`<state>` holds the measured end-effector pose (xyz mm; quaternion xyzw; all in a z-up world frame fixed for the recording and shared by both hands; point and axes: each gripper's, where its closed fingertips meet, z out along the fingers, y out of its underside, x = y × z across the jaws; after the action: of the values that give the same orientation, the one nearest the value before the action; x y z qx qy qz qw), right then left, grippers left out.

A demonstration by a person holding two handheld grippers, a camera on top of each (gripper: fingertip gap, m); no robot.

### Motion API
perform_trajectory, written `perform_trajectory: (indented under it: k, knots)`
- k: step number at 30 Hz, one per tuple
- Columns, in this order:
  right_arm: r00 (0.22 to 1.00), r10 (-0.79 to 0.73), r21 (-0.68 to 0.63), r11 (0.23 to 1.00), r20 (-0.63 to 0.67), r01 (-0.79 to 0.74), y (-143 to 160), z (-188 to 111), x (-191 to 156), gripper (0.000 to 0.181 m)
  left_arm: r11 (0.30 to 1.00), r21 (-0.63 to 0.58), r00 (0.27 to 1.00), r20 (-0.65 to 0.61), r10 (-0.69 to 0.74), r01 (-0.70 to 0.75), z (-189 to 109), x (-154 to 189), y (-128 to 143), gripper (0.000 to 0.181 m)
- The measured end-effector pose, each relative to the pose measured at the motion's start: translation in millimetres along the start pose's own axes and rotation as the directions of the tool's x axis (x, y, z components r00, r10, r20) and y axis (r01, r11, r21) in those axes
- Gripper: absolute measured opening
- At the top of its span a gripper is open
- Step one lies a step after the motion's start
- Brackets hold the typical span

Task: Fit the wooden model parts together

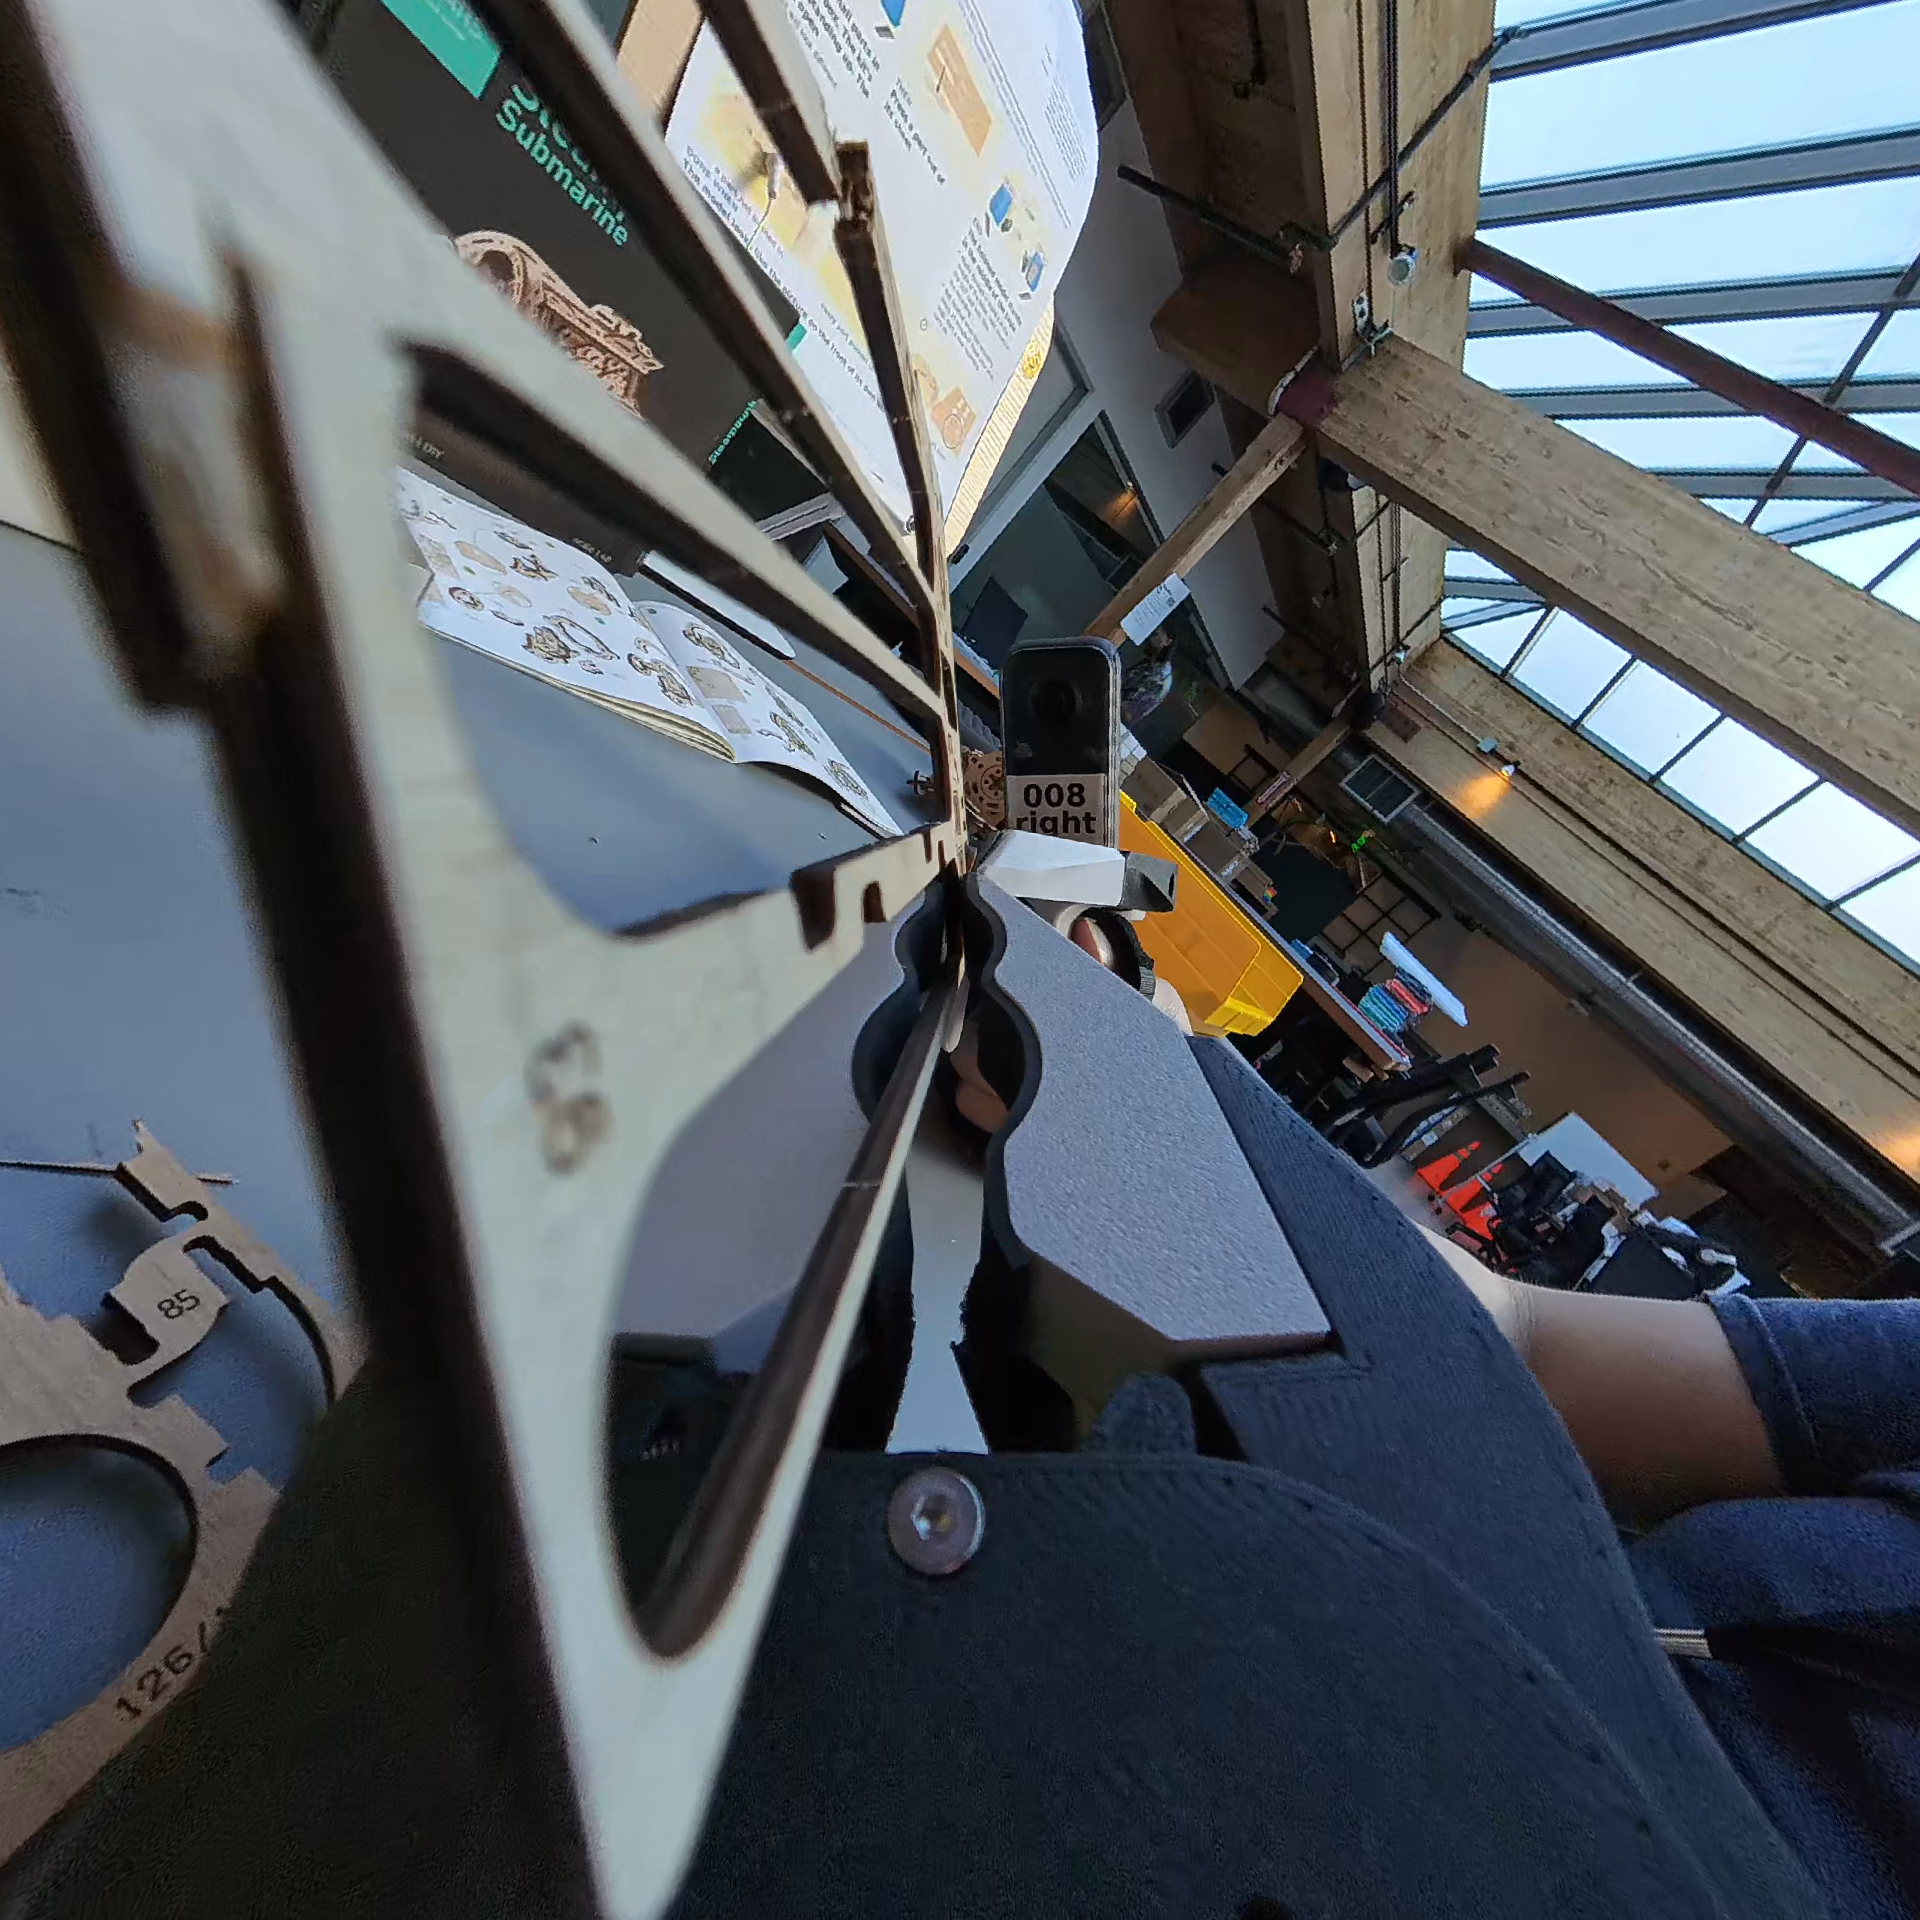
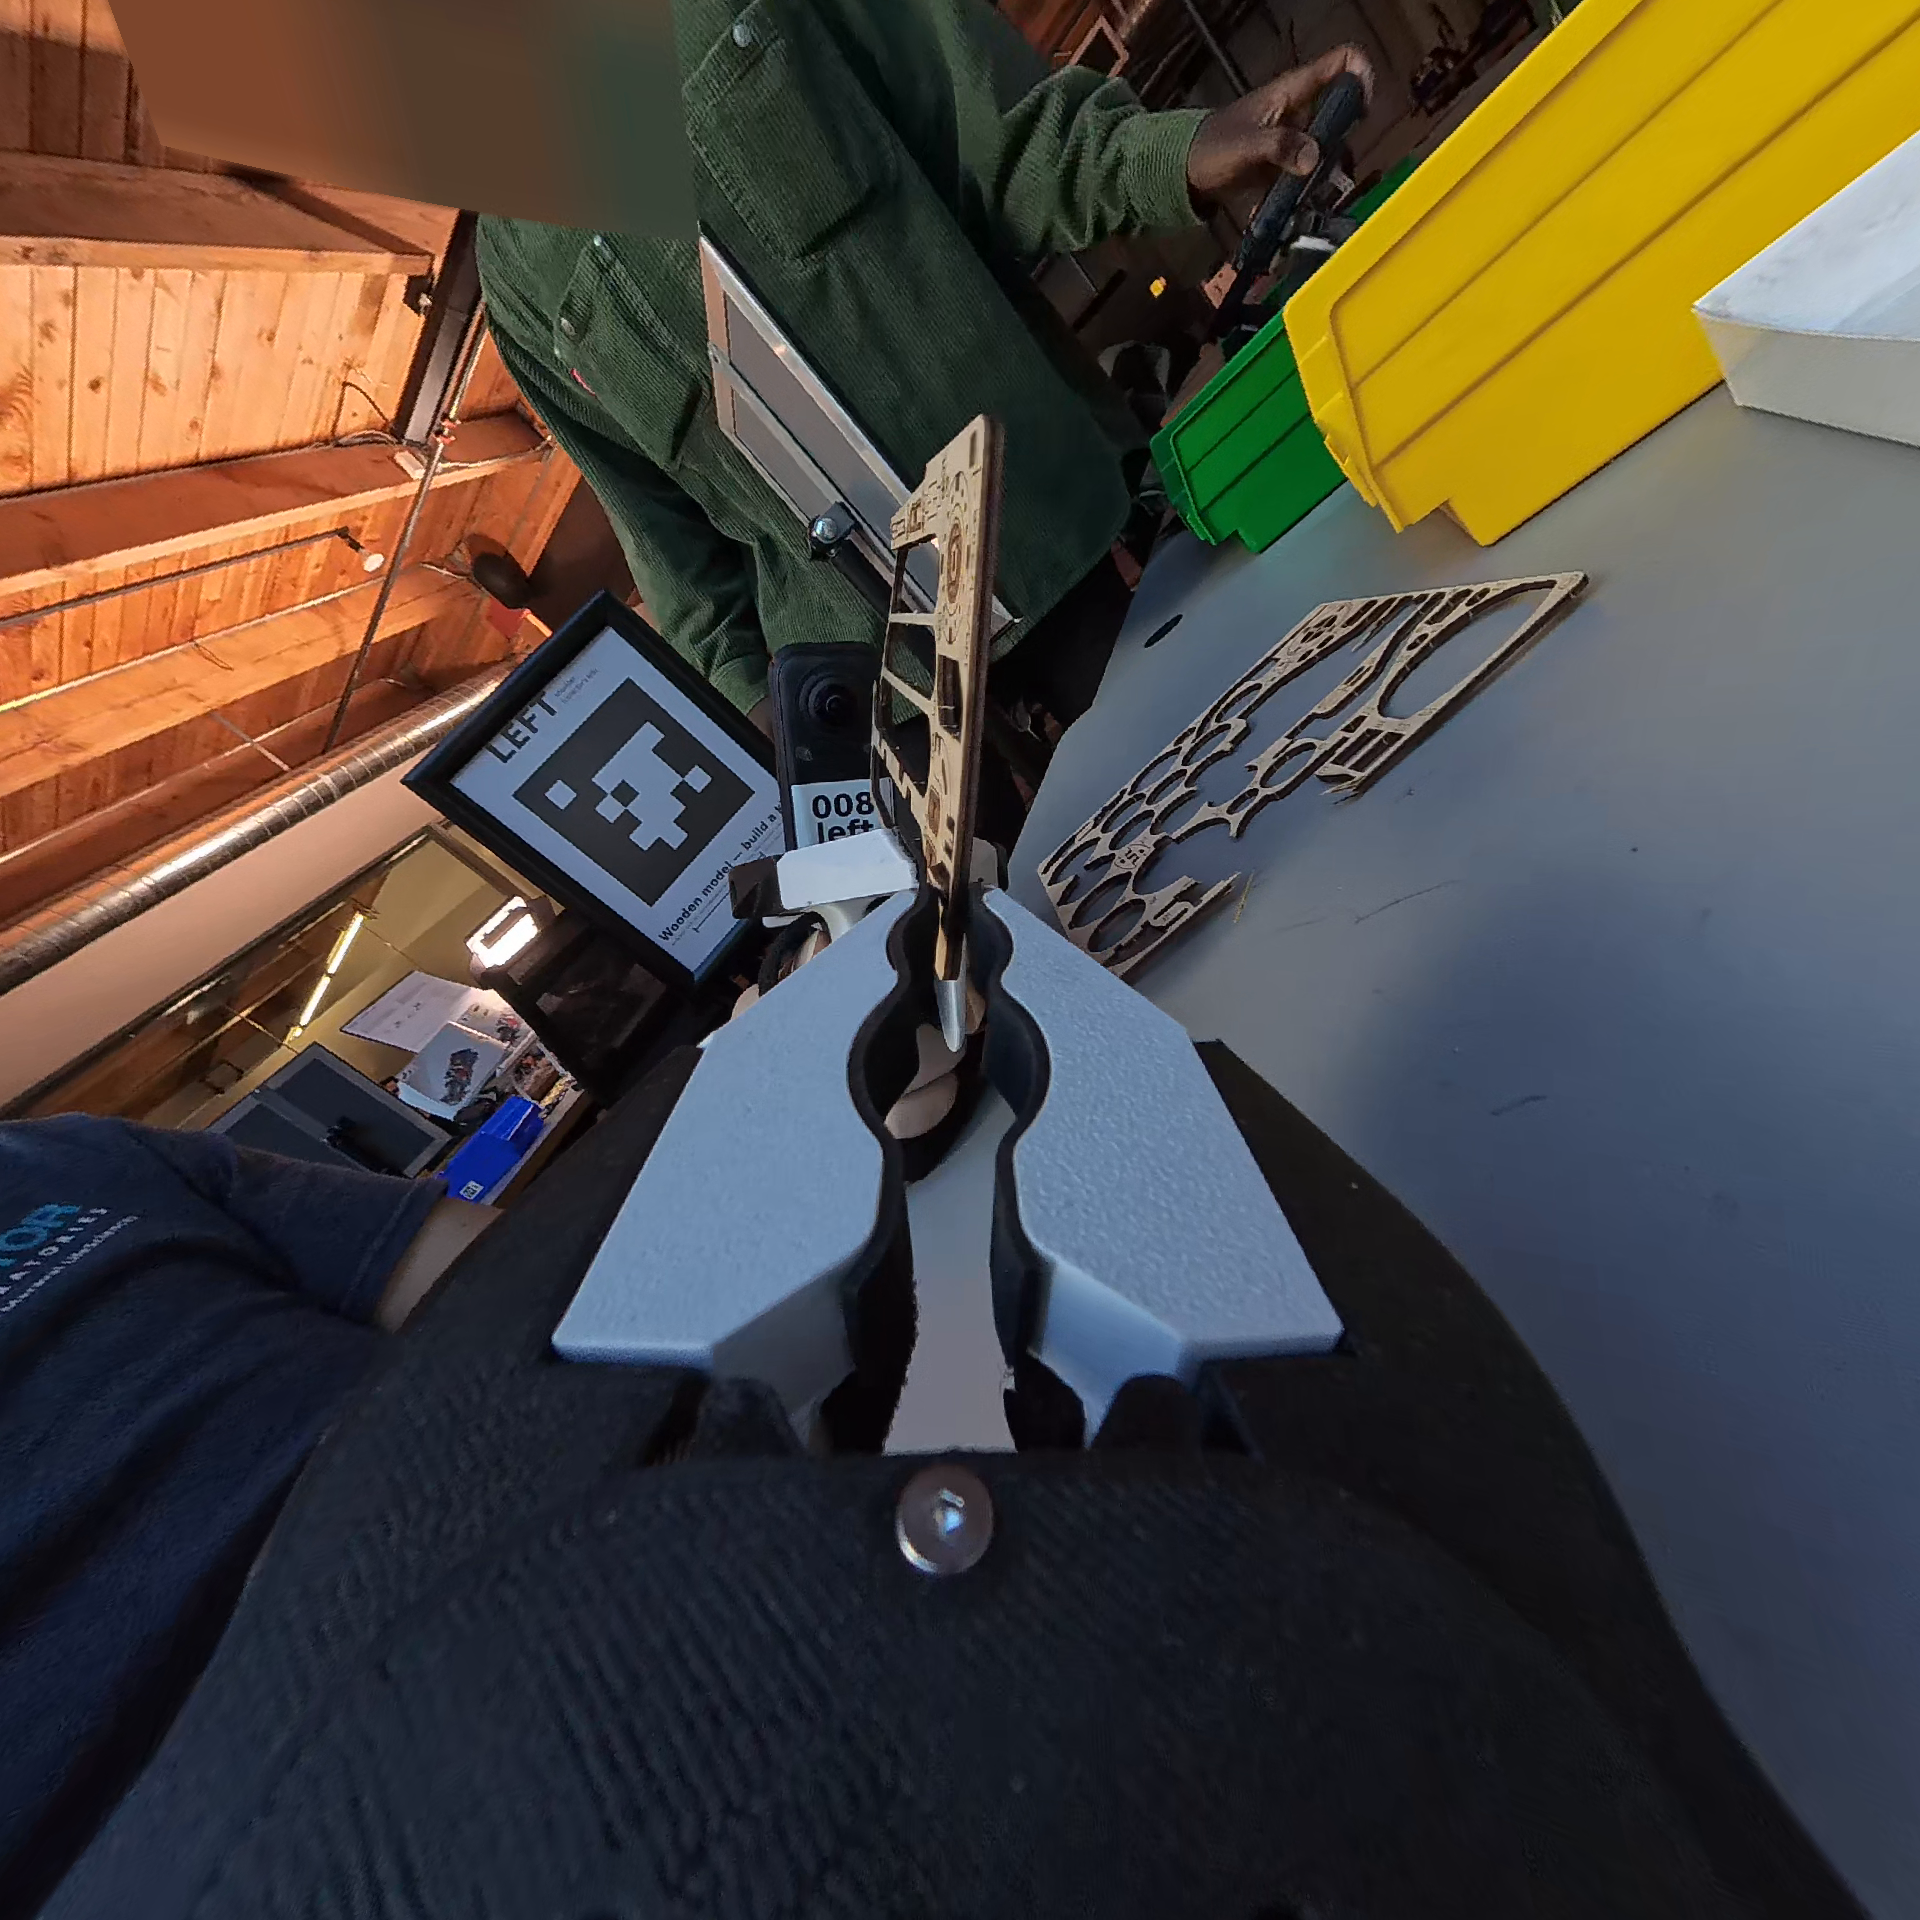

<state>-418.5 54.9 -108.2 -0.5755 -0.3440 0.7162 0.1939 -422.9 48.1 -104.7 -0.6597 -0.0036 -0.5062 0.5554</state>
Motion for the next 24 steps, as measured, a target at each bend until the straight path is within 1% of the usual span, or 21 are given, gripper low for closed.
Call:
perform_trajectory:
  k: [1,5,8,13,17,24]
  knots:
    - [1.0,0.003,-0.003,1.0,0.002,-0.003,0.3,0.0,-0.1,0.003,1.0,0.001,1.0,-0.002,0.0,0.0,-0.2,0.2,-0.1,0.0]
    - [1.0,0.027,-0.015,1.0,0.014,-0.027,1.5,0.5,-0.7,0.003,1.0,0.006,1.0,-0.007,0.009,-0.009,-1.1,1.8,-0.4,0.0]
    - [1.0,0.01,-0.019,1.0,0.0,-0.01,2.2,1.2,-0.5,0.003,1.0,0.011,1.0,0.0,0.022,-0.022,-1.8,2.3,-0.8,0.001]
    - [0.999,0.024,-0.014,1.0,-0.029,-0.024,2.8,1.7,2.4,0.003,0.999,0.012,0.998,0.033,0.05,-0.051,-2.0,0.7,-0.7,0.0]
    - [1.0,0.002,-0.001,1.0,0.012,-0.002,0.1,0.7,-2.7,0.003,0.999,0.016,0.999,0.004,0.049,-0.049,-1.4,4.2,-1.3,0.0]
    - [1.0,0.021,0.004,1.0,0.014,-0.021,0.0,0.8,-2.1,0.004,0.999,0.015,0.999,0.0,0.045,-0.045,-1.0,4.2,-1.1,0.0]
